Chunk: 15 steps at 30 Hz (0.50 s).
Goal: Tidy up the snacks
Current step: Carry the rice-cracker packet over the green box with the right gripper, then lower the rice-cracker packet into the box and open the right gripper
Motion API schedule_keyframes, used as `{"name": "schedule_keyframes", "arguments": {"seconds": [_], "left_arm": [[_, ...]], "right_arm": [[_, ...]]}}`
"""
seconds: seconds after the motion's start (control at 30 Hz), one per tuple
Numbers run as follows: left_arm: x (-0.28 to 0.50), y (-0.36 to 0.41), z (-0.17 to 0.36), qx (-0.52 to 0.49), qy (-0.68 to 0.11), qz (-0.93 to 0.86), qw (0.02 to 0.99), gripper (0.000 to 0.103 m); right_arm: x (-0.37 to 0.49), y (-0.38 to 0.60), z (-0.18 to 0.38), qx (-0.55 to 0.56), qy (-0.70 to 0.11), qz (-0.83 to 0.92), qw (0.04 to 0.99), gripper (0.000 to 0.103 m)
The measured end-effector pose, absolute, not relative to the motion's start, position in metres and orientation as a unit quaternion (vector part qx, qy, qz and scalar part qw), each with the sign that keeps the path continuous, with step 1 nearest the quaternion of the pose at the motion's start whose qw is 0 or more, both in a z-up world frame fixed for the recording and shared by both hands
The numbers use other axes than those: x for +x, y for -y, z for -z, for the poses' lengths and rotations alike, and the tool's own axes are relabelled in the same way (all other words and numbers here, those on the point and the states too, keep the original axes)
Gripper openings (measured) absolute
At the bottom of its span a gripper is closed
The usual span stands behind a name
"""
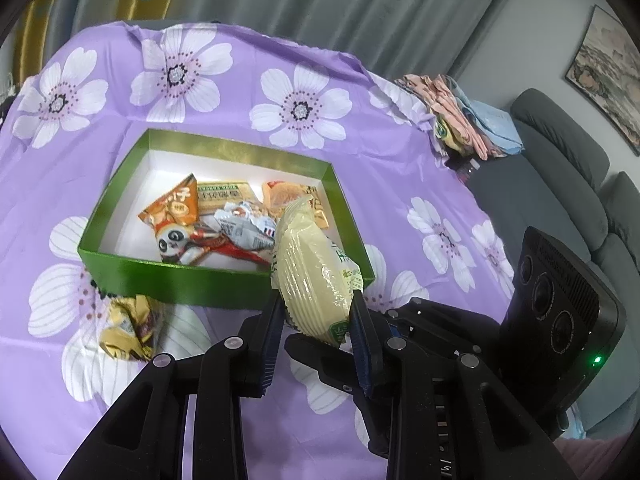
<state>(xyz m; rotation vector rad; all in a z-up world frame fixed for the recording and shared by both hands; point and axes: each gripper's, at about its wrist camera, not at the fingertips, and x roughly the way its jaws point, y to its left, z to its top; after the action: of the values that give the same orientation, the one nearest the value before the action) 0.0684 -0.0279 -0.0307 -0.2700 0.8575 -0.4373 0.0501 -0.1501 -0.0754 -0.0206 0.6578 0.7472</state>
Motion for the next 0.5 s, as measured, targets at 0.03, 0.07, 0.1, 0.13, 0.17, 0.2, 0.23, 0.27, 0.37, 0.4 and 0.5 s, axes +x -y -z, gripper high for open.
{"name": "schedule_keyframes", "arguments": {"seconds": [0.03, 0.07, 0.1, 0.13, 0.17, 0.2, 0.23, 0.27, 0.37, 0.4, 0.5], "left_arm": [[0.070, 0.027, 0.030, -0.129, -0.410, 0.209, 0.879, 0.030], [0.071, 0.026, 0.030, -0.129, -0.409, 0.208, 0.879, 0.030], [0.071, 0.026, 0.029, -0.128, -0.408, 0.208, 0.880, 0.030], [0.072, 0.025, 0.029, -0.128, -0.407, 0.207, 0.880, 0.030], [0.074, 0.024, 0.028, -0.127, -0.406, 0.207, 0.881, 0.030], [0.076, 0.023, 0.028, -0.127, -0.405, 0.207, 0.881, 0.030], [0.077, 0.023, 0.027, -0.127, -0.405, 0.206, 0.882, 0.030], [0.079, 0.022, 0.027, -0.127, -0.404, 0.206, 0.882, 0.030], [0.084, 0.019, 0.027, -0.130, -0.403, 0.206, 0.882, 0.030], [0.086, 0.019, 0.027, -0.132, -0.404, 0.206, 0.882, 0.030], [0.090, 0.017, 0.028, -0.135, -0.404, 0.206, 0.881, 0.030]], "right_arm": [[0.052, 0.149, 0.075, -0.010, -0.315, -0.359, 0.879, 0.030], [0.053, 0.148, 0.075, -0.011, -0.314, -0.359, 0.879, 0.030], [0.054, 0.147, 0.074, -0.012, -0.312, -0.359, 0.879, 0.030], [0.056, 0.147, 0.074, -0.012, -0.312, -0.360, 0.879, 0.030], [0.058, 0.146, 0.073, -0.012, -0.310, -0.361, 0.879, 0.030], [0.059, 0.146, 0.073, -0.011, -0.309, -0.362, 0.879, 0.030], [0.060, 0.145, 0.073, -0.011, -0.309, -0.362, 0.879, 0.030], [0.062, 0.145, 0.072, -0.010, -0.308, -0.362, 0.879, 0.030], [0.067, 0.142, 0.072, -0.014, -0.307, -0.362, 0.880, 0.030], [0.068, 0.142, 0.072, -0.015, -0.307, -0.362, 0.880, 0.030], [0.071, 0.140, 0.072, -0.019, -0.305, -0.361, 0.881, 0.030]]}}
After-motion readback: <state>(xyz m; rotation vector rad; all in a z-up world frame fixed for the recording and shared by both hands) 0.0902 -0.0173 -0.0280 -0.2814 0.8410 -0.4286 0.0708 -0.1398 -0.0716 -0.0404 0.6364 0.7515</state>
